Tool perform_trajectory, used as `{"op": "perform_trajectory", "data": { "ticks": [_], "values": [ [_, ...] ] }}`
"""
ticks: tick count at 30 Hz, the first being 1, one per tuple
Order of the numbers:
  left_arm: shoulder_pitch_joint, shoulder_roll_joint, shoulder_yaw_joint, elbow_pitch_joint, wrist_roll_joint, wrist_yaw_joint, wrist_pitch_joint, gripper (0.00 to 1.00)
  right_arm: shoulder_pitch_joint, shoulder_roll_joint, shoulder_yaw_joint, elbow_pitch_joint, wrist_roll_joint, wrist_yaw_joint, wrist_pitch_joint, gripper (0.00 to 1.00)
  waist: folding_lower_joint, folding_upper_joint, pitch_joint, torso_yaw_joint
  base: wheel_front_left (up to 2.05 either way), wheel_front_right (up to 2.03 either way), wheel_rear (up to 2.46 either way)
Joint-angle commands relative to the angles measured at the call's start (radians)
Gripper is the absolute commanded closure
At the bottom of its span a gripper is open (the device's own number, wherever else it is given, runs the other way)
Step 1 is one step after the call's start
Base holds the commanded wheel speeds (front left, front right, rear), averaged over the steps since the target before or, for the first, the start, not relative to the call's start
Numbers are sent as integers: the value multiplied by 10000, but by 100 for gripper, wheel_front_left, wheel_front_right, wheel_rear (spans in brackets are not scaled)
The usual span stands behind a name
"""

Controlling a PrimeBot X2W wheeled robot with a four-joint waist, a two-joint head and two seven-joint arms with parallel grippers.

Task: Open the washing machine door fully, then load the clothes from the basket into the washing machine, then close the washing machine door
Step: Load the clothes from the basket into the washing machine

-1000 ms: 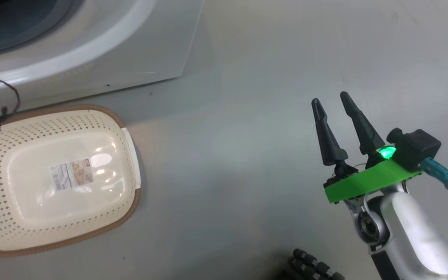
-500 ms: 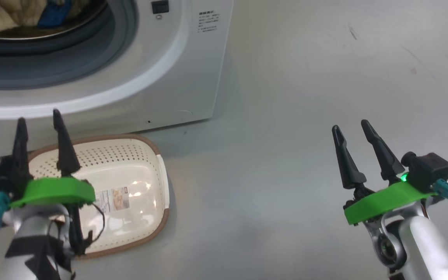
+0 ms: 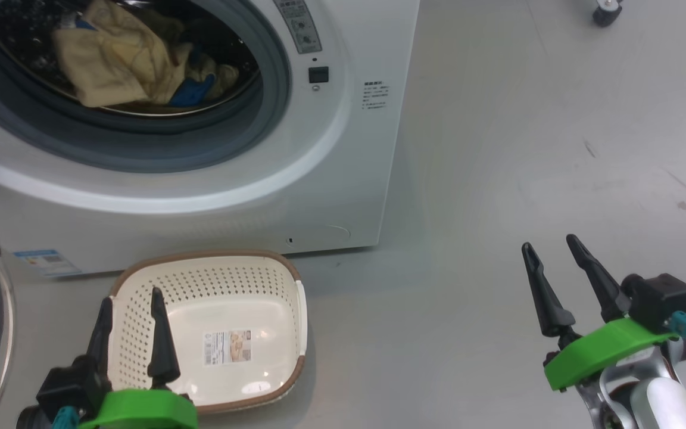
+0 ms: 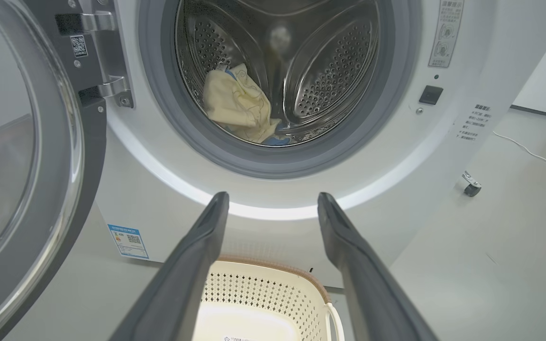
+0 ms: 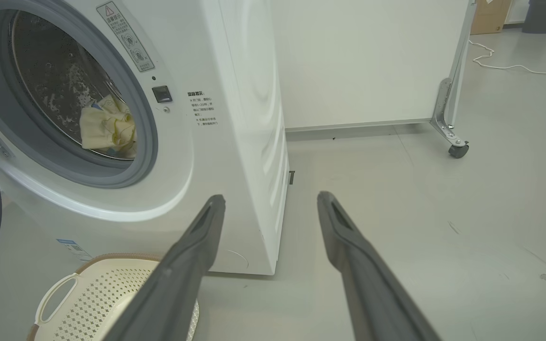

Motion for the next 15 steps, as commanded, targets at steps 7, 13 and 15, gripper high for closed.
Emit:
{"op": "perform_trajectory", "data": {
  "ticks": [7, 13, 15],
  "values": [
    [443, 116, 254, -497, 135, -92, -95, 0, 428, -126, -12, -787, -256, 2, 437, 0, 1, -1, -866, 584, 0, 0, 0],
    [797, 61, 202, -572, 145, -132, -95, 0, 800, -49, -101, -1132, -352, 2, 756, 0, 1, -1, -1229, 690, 0, 0, 0],
    [882, 101, 191, -516, 190, -135, -95, 0, 911, -38, -150, -1220, -372, 2, 821, 0, 1, -1, -1323, 705, 0, 0, 0]
  ]
}}
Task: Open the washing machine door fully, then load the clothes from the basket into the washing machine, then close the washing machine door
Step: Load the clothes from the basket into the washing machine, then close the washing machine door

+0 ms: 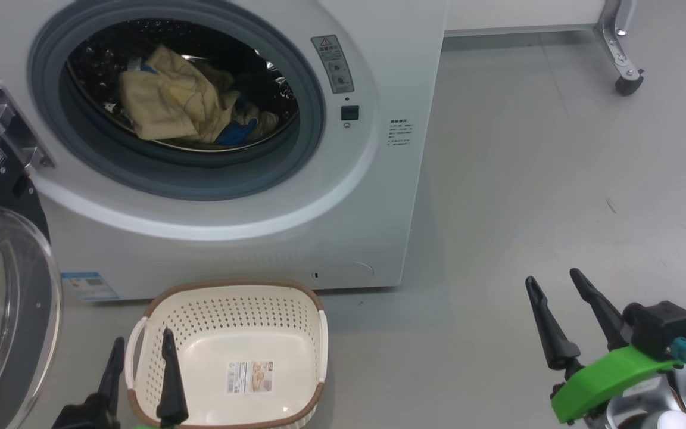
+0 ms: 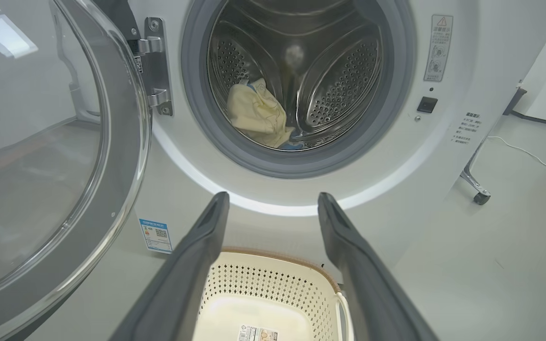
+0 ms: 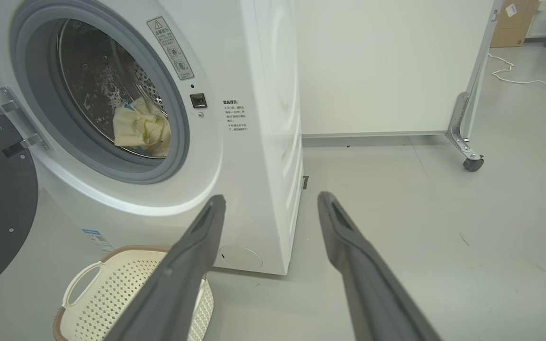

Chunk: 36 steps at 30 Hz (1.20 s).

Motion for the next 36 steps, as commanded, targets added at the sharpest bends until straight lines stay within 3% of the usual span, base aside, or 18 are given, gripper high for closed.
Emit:
{"op": "perform_trajectory", "data": {
  "ticks": [1, 36],
  "values": [
    [-172, 90, 307, -311, 159, 2, -95, 0, -114, -68, 69, -457, -130, 2, 51, 0, 1, 0, -89, 32, 0, 0, 0],
    [-343, 155, 39, -343, 529, 32, -95, 0, 25, 46, -112, -755, -262, 2, 178, 0, 1, 0, 90, 132, -3, 3, 0]
  ]
}}
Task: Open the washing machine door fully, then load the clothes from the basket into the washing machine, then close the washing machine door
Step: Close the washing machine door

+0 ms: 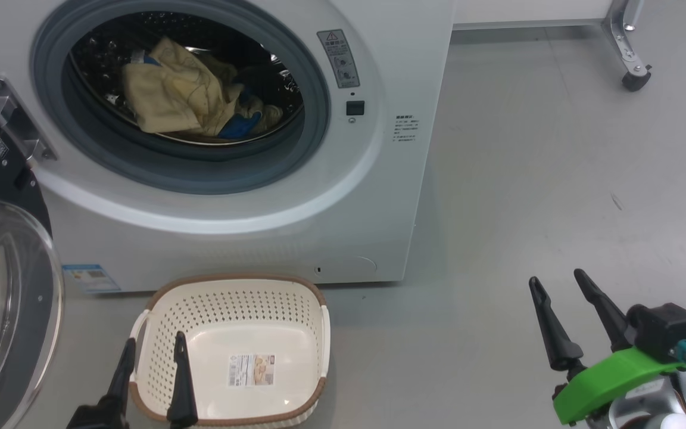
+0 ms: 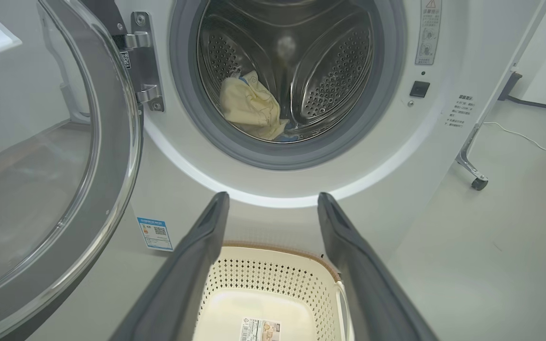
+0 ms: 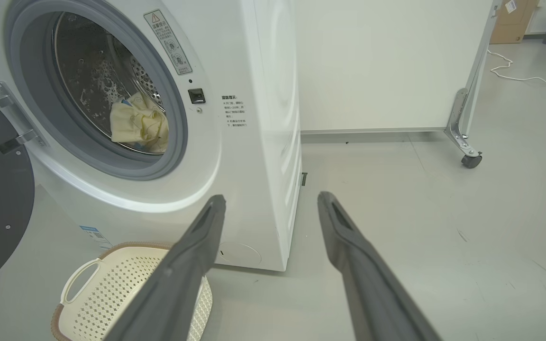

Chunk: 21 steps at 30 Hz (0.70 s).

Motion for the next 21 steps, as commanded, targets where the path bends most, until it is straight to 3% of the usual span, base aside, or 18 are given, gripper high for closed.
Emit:
{"op": "perform_trajectory", "data": {
  "ticks": [1, 21],
  "values": [
    [-441, 123, 320, -361, 98, 36, -95, 0, -255, -103, 125, -388, -64, 2, -26, 0, 1, 0, 5, 7, -59, 59, 0],
    [-554, 157, 263, -490, 155, -67, -95, 0, -304, -89, 20, -377, -78, 2, -27, 0, 1, 0, 112, 213, -146, 146, 0]
  ]
}}
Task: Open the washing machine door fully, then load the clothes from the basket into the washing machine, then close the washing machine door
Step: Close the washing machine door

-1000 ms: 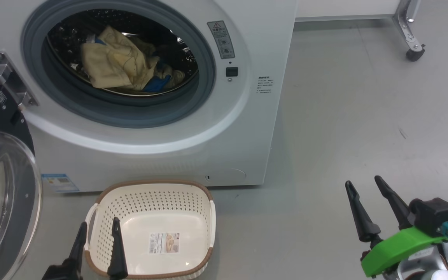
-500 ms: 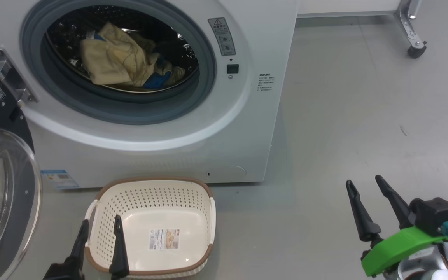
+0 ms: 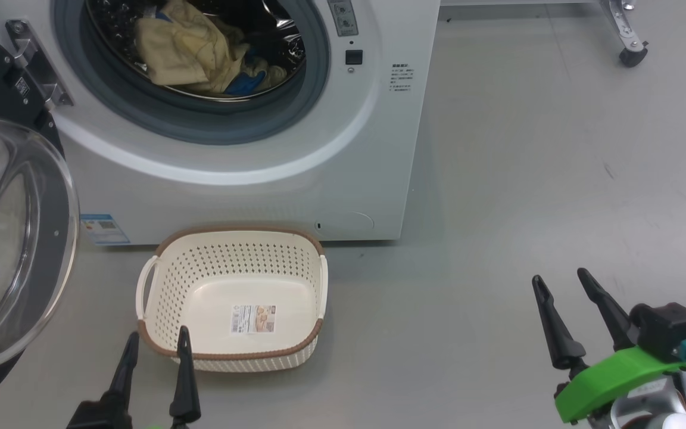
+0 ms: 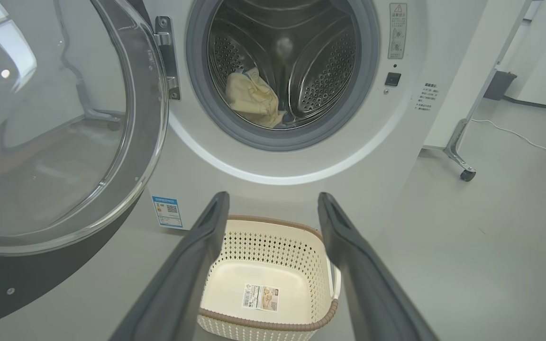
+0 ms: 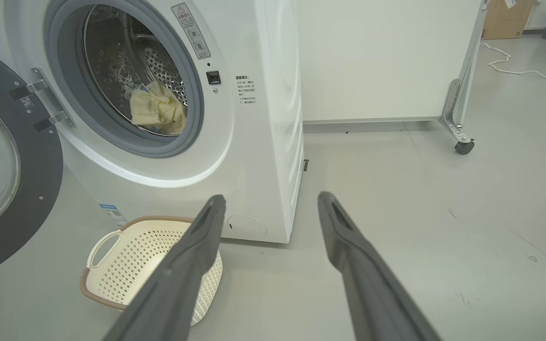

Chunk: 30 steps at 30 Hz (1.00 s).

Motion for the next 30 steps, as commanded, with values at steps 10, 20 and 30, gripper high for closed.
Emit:
{"op": "perform_trajectory", "data": {
  "ticks": [10, 20, 30],
  "values": [
    [-432, 153, 351, -452, 119, -128, -95, 0, -286, -144, 132, -366, -77, 2, -18, 0, 0, 0, -57, 21, -32, 32, 0],
    [-378, 163, 346, -435, 115, -162, -95, 0, -211, -116, 135, -351, -126, 2, -6, 0, 0, 0, -154, 41, 0, 0, 0],
    [-309, 189, 326, -451, 104, -155, -95, 0, -127, -126, 166, -341, -151, 2, 46, 0, 0, 0, -251, 112, 0, 0, 0]
  ]
}}
